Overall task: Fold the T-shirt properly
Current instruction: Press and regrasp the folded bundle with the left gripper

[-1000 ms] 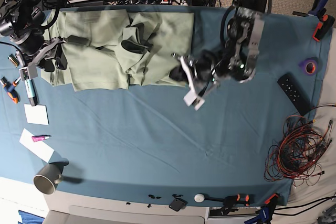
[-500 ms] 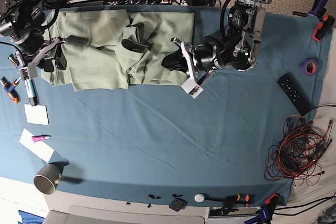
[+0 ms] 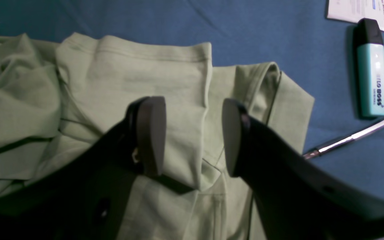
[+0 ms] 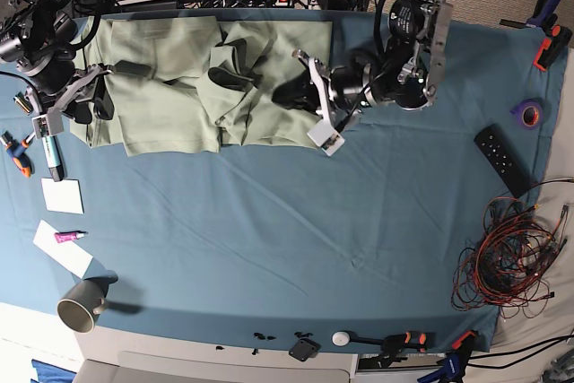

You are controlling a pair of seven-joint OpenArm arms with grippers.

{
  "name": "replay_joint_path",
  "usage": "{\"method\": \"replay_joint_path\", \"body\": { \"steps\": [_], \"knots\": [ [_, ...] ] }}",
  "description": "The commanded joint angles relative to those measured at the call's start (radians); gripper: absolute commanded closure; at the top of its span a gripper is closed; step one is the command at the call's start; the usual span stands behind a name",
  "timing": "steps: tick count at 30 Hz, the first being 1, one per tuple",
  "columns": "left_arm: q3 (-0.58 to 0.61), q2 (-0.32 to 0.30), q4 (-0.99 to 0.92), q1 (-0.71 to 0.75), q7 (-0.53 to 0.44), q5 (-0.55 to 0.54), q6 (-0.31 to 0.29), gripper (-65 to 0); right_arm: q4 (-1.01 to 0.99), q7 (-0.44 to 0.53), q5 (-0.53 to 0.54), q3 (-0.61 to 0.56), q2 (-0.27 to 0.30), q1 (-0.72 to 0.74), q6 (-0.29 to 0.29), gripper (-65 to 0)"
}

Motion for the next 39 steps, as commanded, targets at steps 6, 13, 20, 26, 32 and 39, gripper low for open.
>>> {"method": "replay_joint_path", "body": {
  "steps": [6, 13, 20, 26, 32, 39],
  "knots": [
    [-0.001, 0.021, -0.014, -0.011, -0.059, 0.037, 0.045, 0.0, 0.013, 0.027, 0.010, 0.008, 0.014, 0.006, 0.001, -27.6],
    [-0.001, 0.094, -0.033, -0.011, -0.029, -0.028, 0.029, 0.0, 0.013, 0.027, 0.009, 0.008, 0.014, 0.006, 0.001, -27.6],
    [0.087, 0.106, -0.034, -0.014, -0.051, 0.052, 0.031, 0.0, 0.013, 0.030, 0.006, 0.008, 0.014, 0.006, 0.001, -27.6],
    [0.198, 0.106, -0.034, -0.016, -0.104, 0.195, 0.060, 0.0, 0.013, 0.030, 0.005, 0.008, 0.014, 0.006, 0.001, -27.6],
    [0.216, 0.124, -0.034, -0.020, -0.115, 0.195, 0.060, 0.0, 0.013, 0.030, 0.006, 0.008, 0.014, 0.006, 0.001, -27.6],
    [0.224, 0.179, -0.043, -0.040, -0.191, 0.269, 0.060, 0.0, 0.013, 0.040, 0.005, 0.008, -0.018, 0.006, 0.001, -27.6]
  ]
}}
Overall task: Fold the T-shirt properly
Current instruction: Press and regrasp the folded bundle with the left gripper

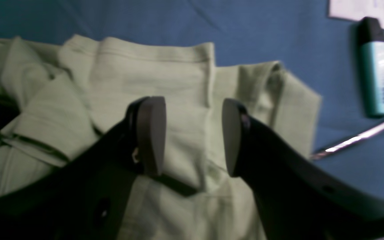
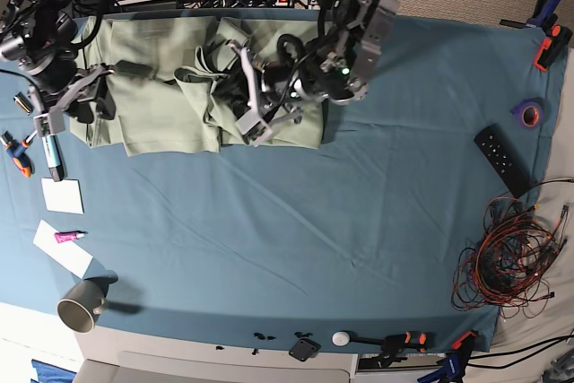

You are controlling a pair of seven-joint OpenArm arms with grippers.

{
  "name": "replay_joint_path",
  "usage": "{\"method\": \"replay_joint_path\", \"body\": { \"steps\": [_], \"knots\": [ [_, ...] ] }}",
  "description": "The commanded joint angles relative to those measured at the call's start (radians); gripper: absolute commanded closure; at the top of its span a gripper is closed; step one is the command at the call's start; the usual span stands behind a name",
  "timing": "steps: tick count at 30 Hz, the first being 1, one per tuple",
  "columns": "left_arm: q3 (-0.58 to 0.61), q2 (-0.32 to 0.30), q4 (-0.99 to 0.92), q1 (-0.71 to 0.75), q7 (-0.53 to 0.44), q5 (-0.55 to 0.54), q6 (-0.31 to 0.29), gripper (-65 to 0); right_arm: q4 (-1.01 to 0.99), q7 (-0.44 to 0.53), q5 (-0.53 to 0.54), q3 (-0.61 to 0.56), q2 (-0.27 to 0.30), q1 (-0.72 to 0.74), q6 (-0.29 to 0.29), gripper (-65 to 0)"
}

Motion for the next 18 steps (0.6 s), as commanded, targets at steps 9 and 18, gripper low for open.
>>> {"method": "replay_joint_path", "body": {
  "steps": [9, 18],
  "knots": [
    [0.075, 0.073, -0.165, -0.143, -0.109, 0.080, 0.003, 0.0, 0.013, 0.060, 0.013, 0.008, -0.046, 0.006, 0.001, -27.6],
    [0.074, 0.074, -0.209, -0.284, -0.158, 0.080, 0.039, 0.0, 0.013, 0.062, 0.013, 0.008, -0.046, 0.006, 0.001, -27.6]
  ]
}}
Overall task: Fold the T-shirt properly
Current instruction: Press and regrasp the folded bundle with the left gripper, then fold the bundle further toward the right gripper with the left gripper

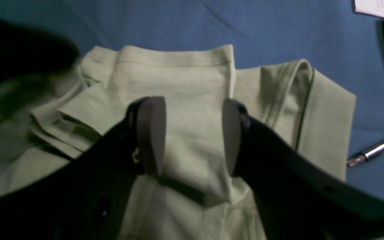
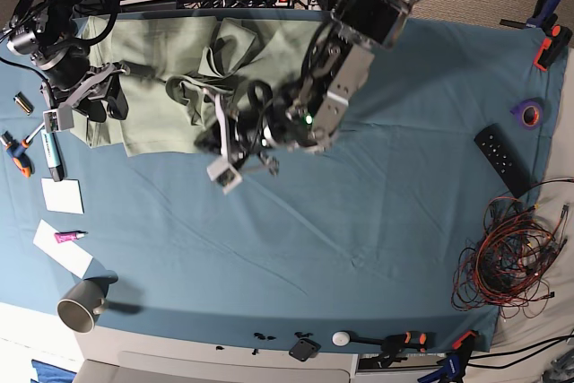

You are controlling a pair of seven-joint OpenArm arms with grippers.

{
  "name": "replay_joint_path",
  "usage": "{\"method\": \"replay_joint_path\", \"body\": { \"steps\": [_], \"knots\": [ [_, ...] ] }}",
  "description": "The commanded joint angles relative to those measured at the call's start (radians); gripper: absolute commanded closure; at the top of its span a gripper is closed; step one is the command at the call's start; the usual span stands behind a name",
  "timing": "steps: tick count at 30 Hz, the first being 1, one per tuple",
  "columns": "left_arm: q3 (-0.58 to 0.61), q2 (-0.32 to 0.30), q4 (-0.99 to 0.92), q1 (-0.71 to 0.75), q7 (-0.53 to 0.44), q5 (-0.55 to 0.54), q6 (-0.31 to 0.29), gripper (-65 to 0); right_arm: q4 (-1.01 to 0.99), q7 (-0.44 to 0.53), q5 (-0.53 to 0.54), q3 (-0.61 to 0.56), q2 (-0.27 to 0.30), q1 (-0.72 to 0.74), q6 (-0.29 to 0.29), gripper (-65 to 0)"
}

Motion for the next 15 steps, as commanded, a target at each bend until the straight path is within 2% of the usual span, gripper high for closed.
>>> {"method": "replay_joint_path", "body": {
  "steps": [1, 3, 6, 8, 10, 12, 15],
  "knots": [
    [-0.001, 0.025, 0.019, -0.032, -0.014, -0.018, -0.006, 0.0, 0.013, 0.026, 0.021, 0.008, 0.014, 0.006, 0.001, -27.6],
    [-0.001, 0.025, 0.019, -0.054, 0.026, -0.019, 0.001, 0.0, 0.013, 0.026, 0.020, 0.008, 0.014, 0.006, 0.001, -27.6],
    [-0.001, 0.025, 0.024, -0.076, 0.154, -0.050, 0.036, 0.0, 0.013, 0.026, 0.021, 0.008, 0.014, 0.006, 0.001, -27.6],
    [-0.004, 0.021, 0.050, -0.080, 0.293, -0.166, 0.035, 0.0, 0.013, 0.026, 0.020, 0.008, 0.014, 0.006, 0.001, -27.6],
    [-0.010, 0.011, 0.092, -0.077, 0.425, -0.315, -0.024, 0.0, 0.013, 0.026, 0.021, 0.008, 0.014, 0.006, 0.001, -27.6],
    [-0.009, -0.002, 0.127, -0.065, 0.462, -0.387, -0.074, 0.0, 0.013, 0.026, 0.021, 0.008, 0.014, 0.006, 0.001, -27.6],
    [-0.009, -0.016, 0.156, -0.042, 0.462, -0.394, -0.080, 0.0, 0.013, 0.026, 0.006, 0.008, 0.014, 0.006, 0.001, -27.6]
  ]
}}
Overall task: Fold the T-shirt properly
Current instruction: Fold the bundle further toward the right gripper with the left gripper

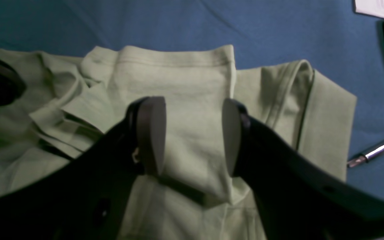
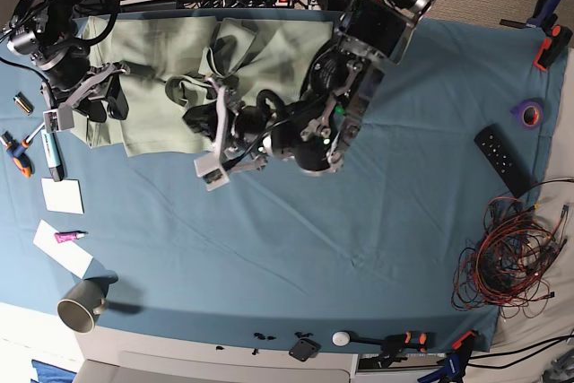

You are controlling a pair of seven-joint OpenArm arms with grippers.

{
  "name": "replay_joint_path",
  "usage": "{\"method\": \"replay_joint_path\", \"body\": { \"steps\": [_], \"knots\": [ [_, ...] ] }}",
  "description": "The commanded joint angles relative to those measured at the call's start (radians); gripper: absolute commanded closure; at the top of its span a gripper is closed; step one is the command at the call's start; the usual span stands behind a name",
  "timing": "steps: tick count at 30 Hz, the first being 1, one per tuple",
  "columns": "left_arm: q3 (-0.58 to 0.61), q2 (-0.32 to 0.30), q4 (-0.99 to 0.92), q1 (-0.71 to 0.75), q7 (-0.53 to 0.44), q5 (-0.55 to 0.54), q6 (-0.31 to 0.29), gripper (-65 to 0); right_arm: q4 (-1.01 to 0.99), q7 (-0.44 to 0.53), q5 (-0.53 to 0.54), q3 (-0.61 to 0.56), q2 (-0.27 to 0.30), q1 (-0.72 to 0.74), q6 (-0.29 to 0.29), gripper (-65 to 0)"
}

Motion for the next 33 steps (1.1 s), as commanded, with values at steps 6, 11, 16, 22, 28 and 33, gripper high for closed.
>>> {"method": "replay_joint_path", "body": {
  "steps": [6, 11, 16, 22, 28, 33],
  "knots": [
    [-0.003, -0.059, 0.020, 0.014, -0.004, 0.002, -0.012, 0.0, 0.013, 0.029, 0.005, 0.008, 0.014, 0.006, 0.001, -27.6],
    [-0.003, -0.132, 0.020, 0.020, 0.002, 0.016, -0.007, 0.0, 0.013, 0.039, 0.005, 0.008, 0.014, 0.006, 0.001, -27.6],
    [-0.003, -0.158, 0.020, 0.036, 0.000, 0.016, -0.008, 0.0, 0.013, 0.044, 0.005, 0.008, 0.014, 0.006, 0.001, -27.6],
    [-0.002, -0.126, 0.020, 0.110, -0.069, 0.063, -0.008, 0.0, 0.013, 0.044, 0.005, 0.008, 0.014, 0.006, 0.001, -27.6],
    [0.000, -0.093, 0.020, 0.150, -0.206, 0.200, 0.014, 0.0, 0.013, 0.045, 0.005, 0.008, 0.014, 0.006, 0.001, -27.6],
    [0.000, -0.056, 0.020, 0.147, -0.232, 0.202, 0.024, 0.0, 0.013, 0.052, 0.005, 0.008, 0.014, 0.006, 0.001, -27.6]
  ]
}}
